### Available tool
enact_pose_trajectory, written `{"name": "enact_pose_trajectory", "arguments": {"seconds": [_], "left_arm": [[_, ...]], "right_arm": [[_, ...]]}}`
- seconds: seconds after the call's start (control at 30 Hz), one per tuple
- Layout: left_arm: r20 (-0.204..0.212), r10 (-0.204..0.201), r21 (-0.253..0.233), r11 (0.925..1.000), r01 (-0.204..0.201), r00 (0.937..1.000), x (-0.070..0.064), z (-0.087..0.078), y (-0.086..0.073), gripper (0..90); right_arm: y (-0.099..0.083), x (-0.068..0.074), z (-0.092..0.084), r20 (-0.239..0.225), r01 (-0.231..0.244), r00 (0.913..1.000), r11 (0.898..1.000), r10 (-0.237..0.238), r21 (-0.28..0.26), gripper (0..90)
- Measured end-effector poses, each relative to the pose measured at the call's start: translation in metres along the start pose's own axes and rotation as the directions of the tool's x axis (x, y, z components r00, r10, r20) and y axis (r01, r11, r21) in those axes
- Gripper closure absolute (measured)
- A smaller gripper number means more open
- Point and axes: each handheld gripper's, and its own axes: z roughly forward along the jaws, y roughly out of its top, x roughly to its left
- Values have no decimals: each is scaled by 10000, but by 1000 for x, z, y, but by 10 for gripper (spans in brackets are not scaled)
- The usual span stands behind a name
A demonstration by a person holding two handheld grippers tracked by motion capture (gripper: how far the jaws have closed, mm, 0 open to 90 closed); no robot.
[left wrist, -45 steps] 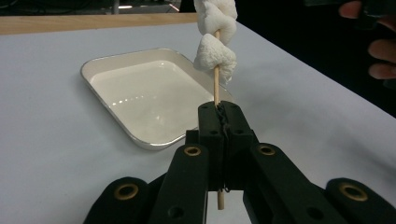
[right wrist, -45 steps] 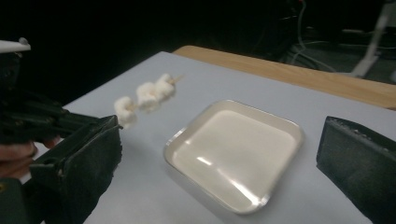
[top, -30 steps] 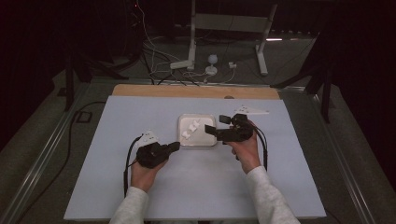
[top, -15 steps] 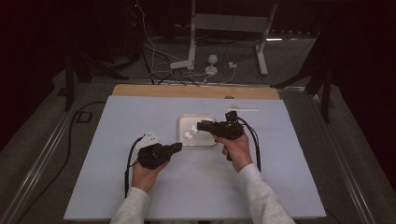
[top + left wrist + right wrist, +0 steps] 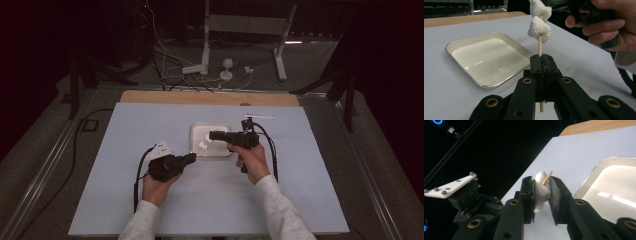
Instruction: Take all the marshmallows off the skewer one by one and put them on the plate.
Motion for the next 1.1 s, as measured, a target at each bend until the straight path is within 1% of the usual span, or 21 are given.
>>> {"name": "enact_pose_trajectory", "arguments": {"seconds": [0.07,0.1,0.17,0.27,0.3,0.33,0.37,0.4,0.43,0.47,0.5,0.57,0.63,0.77,0.8,0.83,0.93,0.97,1.0,1.03,1.1], "left_arm": [[23,59,37,10000,-59,10000,0,1,0,900],[24,75,33,10000,-75,10000,0,2,0,900],[12,169,13,9999,-169,9999,-1,1,0,900],[-55,277,-5,9996,-277,9996,-1,-1,0,900],[-94,316,67,9995,-315,9995,-1,-1,0,900],[-146,431,278,9987,-427,9990,-1,-1,-1,900],[-351,540,613,9968,-518,9979,-1,-1,-3,900],[-454,512,757,9960,-477,9977,1,-1,-6,900],[-436,342,762,9966,-308,9985,4,-2,-9,900],[-489,189,680,9976,-155,9986,6,-4,-10,900],[-408,52,530,9986,-30,9992,8,-6,-9,900],[-409,-61,313,9995,73,9991,9,-7,-6,900],[-448,-88,242,9997,99,9990,9,-7,-5,900],[-462,-133,228,9996,144,9988,9,-5,-5,900],[-452,-164,212,9996,173,9988,9,-5,-5,900],[-456,-215,197,9996,225,9987,9,-5,-5,900],[-460,-268,174,9995,276,9986,11,-5,-5,900],[-455,-286,151,9995,293,9986,11,-6,-5,900],[-450,-301,121,9995,307,9985,11,-6,-5,900],[-449,-305,102,9995,310,9985,11,-6,-5,900],[-446,-331,61,9994,334,9985,12,-7,-5,900]], "right_arm": [[1,5,-3,335,292,9990,9995,-288,-103,784],[1,5,-3,335,292,9990,9995,-288,-103,784],[2,7,-4,509,387,9980,9990,-376,-211,791],[4,9,-6,555,405,9977,9984,-384,-389,798],[6,9,-9,633,418,9973,9973,-380,-603,805],[7,8,-13,752,321,9969,9950,-250,-942,813],[10,5,-21,712,113,9975,9885,-5,-1508,816],[10,5,-21,712,113,9975,9885,-5,-1508,816],[14,2,-31,601,-114,9979,9795,239,-2011,818],[18,0,-40,709,-83,9972,9754,245,-2202,817],[22,0,-47,902,138,9959,9783,50,-2066,816],[25,2,-57,1364,589,9901,9807,-336,-1864,815],[25,1,-62,1600,772,9859,9820,-494,-1724,812],[23,-1,-58,1756,805,9830,9848,-529,-1542,808],[23,-2,-55,1941,923,9789,9863,-647,-1368,806],[23,-2,-55,1941,923,9789,9863,-647,-1368,806],[22,-3,-50,2073,964,9758,9877,-693,-1235,803],[21,-5,-47,2171,1010,9734,9879,-737,-1173,800],[21,-5,-47,2171,1010,9734,9879,-737,-1173,800],[21,-5,-45,2250,1007,9716,9886,-736,-1115,797],[20,-7,-41,2484,1133,9647,9894,-876,-912,792]]}}
